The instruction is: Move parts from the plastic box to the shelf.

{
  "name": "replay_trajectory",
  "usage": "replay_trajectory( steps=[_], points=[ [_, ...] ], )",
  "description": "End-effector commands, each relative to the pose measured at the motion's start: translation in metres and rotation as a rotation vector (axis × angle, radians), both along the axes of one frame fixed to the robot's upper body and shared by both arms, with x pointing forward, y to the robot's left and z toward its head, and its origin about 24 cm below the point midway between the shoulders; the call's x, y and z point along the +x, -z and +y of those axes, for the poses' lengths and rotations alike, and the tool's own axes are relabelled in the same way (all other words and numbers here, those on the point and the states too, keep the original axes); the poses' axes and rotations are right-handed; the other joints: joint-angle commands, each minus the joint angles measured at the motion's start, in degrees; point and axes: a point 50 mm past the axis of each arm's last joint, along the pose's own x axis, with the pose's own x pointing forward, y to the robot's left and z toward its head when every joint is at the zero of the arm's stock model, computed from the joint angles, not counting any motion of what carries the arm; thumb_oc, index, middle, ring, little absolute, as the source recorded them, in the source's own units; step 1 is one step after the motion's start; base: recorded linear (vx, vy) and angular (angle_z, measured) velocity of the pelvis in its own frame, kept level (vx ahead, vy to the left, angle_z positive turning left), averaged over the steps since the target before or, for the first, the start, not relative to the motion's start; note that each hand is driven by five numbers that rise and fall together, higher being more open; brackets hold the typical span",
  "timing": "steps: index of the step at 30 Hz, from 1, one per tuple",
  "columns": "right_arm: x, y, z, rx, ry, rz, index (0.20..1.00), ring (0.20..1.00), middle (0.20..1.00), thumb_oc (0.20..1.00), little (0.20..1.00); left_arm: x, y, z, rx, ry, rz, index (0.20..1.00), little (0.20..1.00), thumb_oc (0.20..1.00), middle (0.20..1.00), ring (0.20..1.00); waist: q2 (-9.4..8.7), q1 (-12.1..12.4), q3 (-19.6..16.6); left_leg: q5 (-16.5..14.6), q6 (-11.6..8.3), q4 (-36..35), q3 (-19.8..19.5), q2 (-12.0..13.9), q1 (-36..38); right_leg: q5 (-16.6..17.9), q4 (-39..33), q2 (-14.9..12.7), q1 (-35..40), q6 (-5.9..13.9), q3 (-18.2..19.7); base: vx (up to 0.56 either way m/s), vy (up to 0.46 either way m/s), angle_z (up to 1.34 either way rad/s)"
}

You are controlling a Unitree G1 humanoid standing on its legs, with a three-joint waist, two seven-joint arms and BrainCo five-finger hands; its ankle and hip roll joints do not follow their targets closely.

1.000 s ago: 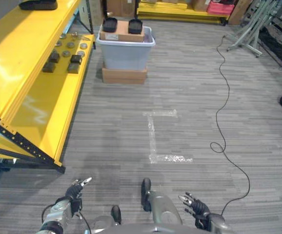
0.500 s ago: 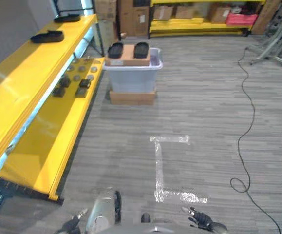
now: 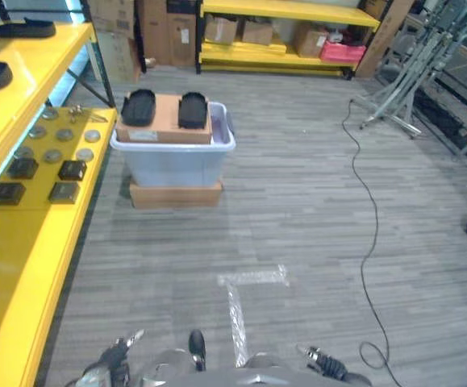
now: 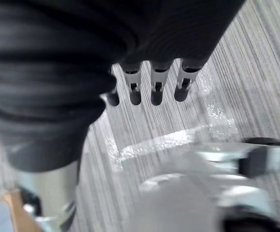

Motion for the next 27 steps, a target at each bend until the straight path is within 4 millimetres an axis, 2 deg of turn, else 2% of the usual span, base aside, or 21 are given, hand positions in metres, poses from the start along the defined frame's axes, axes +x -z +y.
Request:
replay_trajectory(
  steps=[1, 3, 4, 6, 7, 8, 9, 10, 11, 12, 13, 14, 16, 17, 21, 22, 23, 24, 26, 27],
  points=[
    [0.008, -0.006, -0.01, -0.034, -0.025, -0.043, 1.0, 1.0, 1.0, 1.0, 1.0, 0.016, -0.011, 0.015, 0.028, -0.047, -0.073, 1.0, 1.0, 1.0, 1.0, 1.0, 0.63, -0.15, 3.24, -2.54, -3.61, 1.0, -3.98, 2.73, 3.07, 15.28, -36.11, 1.85, 5.9, 1.33, 0.34, 0.34, -0.108, 0.53],
    [0.007, -0.005, -0.01, -0.033, -0.022, -0.04, 1.0, 1.0, 1.0, 1.0, 1.0, 0.018, -0.012, 0.016, 0.028, -0.046, -0.076, 1.0, 1.0, 1.0, 1.0, 1.0, 0.49, -0.59, 3.29, -2.85, -3.65, 1.09, -4.45, 2.59, 3.39, 16.0, -38.23, 1.96, 5.78, 1.42, 0.25, 0.35, -0.093, 0.91],
    [-0.012, -0.001, -0.012, -0.046, -0.047, 0.011, 1.0, 1.0, 1.0, 1.0, 1.0, 0.032, -0.019, 0.019, 0.025, -0.041, -0.1, 1.0, 1.0, 1.0, 1.0, 1.0, -0.26, -3.72, 3.2, -6.43, -3.29, 2.04, -6.93, 1.65, 6.73, 20.63, -42.33, 2.4, 0.84, 2.38, 3.64, 0.69, -0.152, 1.19],
    [-0.017, -0.001, -0.019, -0.066, -0.031, 0.036, 1.0, 1.0, 1.0, 1.0, 1.0, 0.031, -0.016, 0.013, 0.017, -0.057, -0.084, 1.0, 1.0, 1.0, 1.0, 1.0, 0.27, -4.44, 2.21, -6.27, -4.78, 3.17, -8.2, 2.27, 8.59, 19.32, -43.96, 4.0, 2.43, 0.37, 3.75, 0.63, -0.121, 1.31],
    [-0.017, -0.002, -0.021, -0.067, -0.017, 0.038, 1.0, 1.0, 1.0, 1.0, 1.0, 0.028, -0.013, 0.01, 0.004, -0.074, -0.07, 1.0, 1.0, 1.0, 1.0, 1.0, 0.57, -4.53, 2.09, -4.26, -5.71, 6.56, -8.05, 2.75, 8.4, 19.03, -44.82, 4.64, 3.59, -0.26, 4.0, 0.39, -0.083, 0.85],
    [-0.013, -0.003, -0.024, -0.073, -0.002, 0.025, 1.0, 1.0, 1.0, 1.0, 1.0, 0.022, -0.009, 0.005, -0.007, -0.077, -0.045, 1.0, 1.0, 1.0, 1.0, 1.0, 0.24, -4.27, 1.85, 1.03, -7.27, 14.68, -7.54, 2.91, 5.5, 18.63, -46.79, 4.92, 5.7, -1.23, 4.75, 0.39, -0.124, 0.4],
    [-0.01, -0.005, -0.027, -0.089, -0.005, 0.007, 1.0, 1.0, 1.0, 1.0, 1.0, 0.019, -0.007, 0.002, -0.012, -0.073, -0.028, 1.0, 1.0, 1.0, 1.0, 1.0, -0.59, -3.73, 2.18, 4.21, -8.55, 23.23, -6.96, 2.62, 1.05, 18.52, -48.74, 4.67, 8.12, -2.11, 5.55, 0.36, -0.141, 0.24],
    [-0.008, -0.007, -0.03, -0.1, 0.004, -0.005, 1.0, 1.0, 1.0, 1.0, 1.0, 0.017, -0.006, -0.001, -0.016, -0.061, -0.014, 1.0, 1.0, 1.0, 1.0, 1.0, -1.17, -3.19, 2.46, 5.5, -9.42, 28.59, -6.05, 3.13, -3.1, 18.37, -50.02, 4.31, 10.07, -2.62, 5.56, 0.19, -0.089, 0.43],
    [-0.008, -0.007, -0.03, -0.101, 0.005, -0.005, 1.0, 1.0, 1.0, 1.0, 1.0, 0.018, -0.006, -0.001, -0.016, -0.061, -0.014, 1.0, 1.0, 1.0, 1.0, 1.0, -1.05, -3.21, 2.45, 5.31, -9.45, 28.96, -6.1, 3.26, -3.31, 18.4, -50.06, 4.44, 10.06, -2.64, 5.5, 0.23, -0.06, 0.33],
    [-0.004, -0.01, -0.035, -0.109, 0.037, -0.031, 1.0, 1.0, 1.0, 1.0, 1.0, 0.015, -0.004, -0.003, -0.024, -0.042, 0.005, 1.0, 1.0, 1.0, 1.0, 1.0, -1.56, -2.42, 2.85, 5.64, -10.02, 30.82, -4.32, 4.94, -7.41, 17.89, -51.35, 4.05, 12.75, -2.84, 5.02, 0.44, 0.063, -0.09],
    [0.009, -0.016, -0.043, -0.109, 0.091, -0.083, 1.0, 1.0, 1.0, 1.0, 1.0, 0.003, 0.002, -0.007, -0.024, -0.02, 0.042, 1.0, 1.0, 1.0, 1.0, 1.0, -1.53, -1.77, 2.67, 3.33, -9.42, 22.38, -0.89, 7.94, -7.9, 16.36, -52.21, 3.8, 15.31, -2.23, 4.53, 0.47, 0.08, -0.27],
    [0.011, -0.017, -0.044, -0.11, 0.091, -0.087, 1.0, 1.0, 1.0, 1.0, 1.0, 0.002, 0.002, -0.007, -0.024, -0.02, 0.044, 1.0, 1.0, 1.0, 1.0, 1.0, -1.41, -1.71, 2.68, 3.52, -9.46, 20.88, -0.74, 8.07, -7.84, 16.28, -52.27, 3.85, 15.52, -2.14, 4.63, 0.52, 0.225, -0.36],
    [0.023, -0.024, -0.049, -0.134, 0.072, -0.131, 1.0, 1.0, 1.0, 1.0, 1.0, -0.013, 0.006, -0.006, -0.019, -0.036, 0.062, 1.0, 1.0, 1.0, 1.0, 1.0, 0.1, -0.89, 2.47, 8.63, -10.99, 5.05, -0.14, 10.58, -9.53, 14.67, -52.5, 4.44, 17.96, -1.68, 5.94, 0.47, 0.308, -0.19],
    [0.025, -0.026, -0.052, -0.132, 0.079, -0.148, 1.0, 1.0, 1.0, 1.0, 1.0, -0.016, 0.006, -0.003, -0.01, -0.03, 0.061, 1.0, 1.0, 1.0, 1.0, 1.0, 0.26, -0.21, 2.72, 11.14, -11.75, 0.94, -0.47, 11.78, -11.66, 13.75, -52.94, 4.59, 19.71, -1.87, 6.86, 0.38, 0.263, -0.39],
    [0.031, -0.029, -0.057, -0.168, 0.079, -0.163, 1.0, 1.0, 1.0, 1.0, 1.0, -0.016, 0.005, 0.002, 0.015, -0.047, 0.057, 1.0, 1.0, 1.0, 1.0, 1.0, 0.16, 0.72, 2.05, 9.09, -11.24, 0.77, -1.07, 11.71, -11.65, 11.51, -52.28, 3.79, 21.27, -1.44, 7.53, 0.19, 0.177, -0.37],
    [0.03, -0.029, -0.058, -0.166, 0.113, -0.164, 1.0, 1.0, 1.0, 1.0, 1.0, -0.013, 0.003, 0.007, 0.015, -0.064, 0.052, 1.0, 1.0, 1.0, 1.0, 1.0, 0.68, 1.26, 1.65, 7.05, -10.49, -0.42, 0.78, 11.2, -8.31, 8.94, -48.06, 2.53, 21.26, -0.41, 4.53, 0.24, 0.278, -0.85],
    [0.029, -0.027, -0.057, -0.156, 0.126, -0.168, 1.0, 1.0, 1.0, 1.0, 1.0, -0.01, 0.001, 0.008, 0.019, -0.049, 0.041, 1.0, 1.0, 1.0, 1.0, 1.0, 1.4, 1.15, 1.64, 6.2, -9.8, -1.23, 1.31, 10.82, -5.92, 8.36, -41.93, 1.75, 19.31, 0.26, 3.13, 0.28, 0.302, -0.72],
    [0.028, -0.026, -0.054, -0.154, 0.128, -0.173, 1.0, 1.0, 1.0, 1.0, 1.0, -0.008, 0.0, 0.008, 0.03, -0.009, 0.034, 1.0, 1.0, 1.0, 1.0, 1.0, 2.36, 0.71, 1.59, 6.04, -9.16, -2.77, 0.3, 10.56, -3.59, 9.86, -37.36, 1.42, 15.85, 0.79, 3.15, 0.31, 0.171, -0.27],
    [0.026, -0.024, -0.047, -0.136, 0.147, -0.191, 1.0, 1.0, 1.0, 1.0, 1.0, 0.003, -0.003, 0.01, 0.041, 0.004, 0.009, 1.0, 1.0, 1.0, 1.0, 1.0, 3.04, -0.07, 2.25, 5.13, -9.13, -4.57, -0.78, 10.35, -0.12, 11.17, -40.84, -0.64, 13.2, 0.81, 1.16, 0.27, -0.027, 0.12],
    [0.026, -0.023, -0.042, -0.142, 0.084, -0.201, 1.0, 1.0, 1.0, 1.0, 1.0, 0.012, -0.008, 0.015, 0.039, -0.009, -0.024, 1.0, 1.0, 1.0, 1.0, 1.0, 2.46, -1.29, 2.56, 3.38, -8.86, -4.61, -0.78, 9.55, 1.83, 17.0, -46.59, -3.12, 10.76, 2.9, 2.08, 0.14, -0.115, 0.2]
  ],
)
